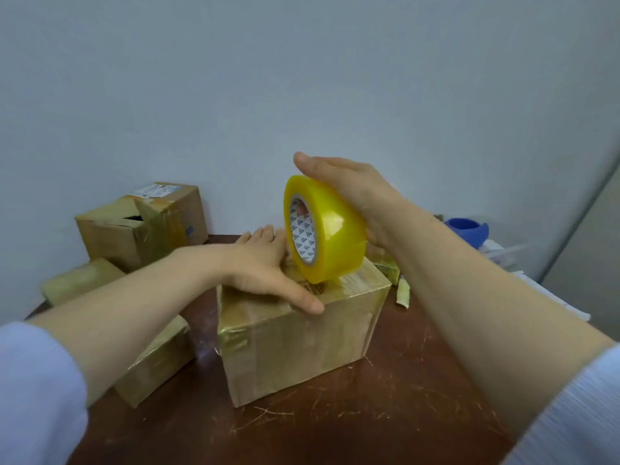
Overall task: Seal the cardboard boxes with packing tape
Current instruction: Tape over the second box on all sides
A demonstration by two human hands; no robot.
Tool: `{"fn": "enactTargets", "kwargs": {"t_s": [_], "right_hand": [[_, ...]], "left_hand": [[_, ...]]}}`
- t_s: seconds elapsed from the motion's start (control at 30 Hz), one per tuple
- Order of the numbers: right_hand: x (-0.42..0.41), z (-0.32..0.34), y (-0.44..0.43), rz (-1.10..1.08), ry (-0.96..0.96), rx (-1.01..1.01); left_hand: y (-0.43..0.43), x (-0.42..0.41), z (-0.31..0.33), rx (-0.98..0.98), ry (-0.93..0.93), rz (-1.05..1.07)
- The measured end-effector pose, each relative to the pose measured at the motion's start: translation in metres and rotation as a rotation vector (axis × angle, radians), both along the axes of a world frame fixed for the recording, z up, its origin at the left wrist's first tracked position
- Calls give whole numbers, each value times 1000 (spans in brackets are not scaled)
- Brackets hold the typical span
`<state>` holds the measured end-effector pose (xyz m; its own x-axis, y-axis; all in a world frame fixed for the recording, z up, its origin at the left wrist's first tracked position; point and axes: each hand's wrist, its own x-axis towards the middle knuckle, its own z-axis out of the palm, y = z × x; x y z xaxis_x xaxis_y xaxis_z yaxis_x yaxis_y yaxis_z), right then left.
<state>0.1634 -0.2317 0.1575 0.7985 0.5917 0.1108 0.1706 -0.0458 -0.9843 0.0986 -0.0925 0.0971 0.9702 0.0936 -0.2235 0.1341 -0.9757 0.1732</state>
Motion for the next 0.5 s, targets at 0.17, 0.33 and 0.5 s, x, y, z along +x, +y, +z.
{"fn": "enactTargets", "kwargs": {"t_s": [0.17,0.33,0.5], "right_hand": [[-5,-22,-8,119,-3,119],[-23,-6,-20,-47,-117,134],[-42,12,-63,99,-190,-112]], "left_hand": [[6,2,-10,43,-67,36],[5,1,-15,141,-61,33],[4,3,-14,146,-71,29]]}}
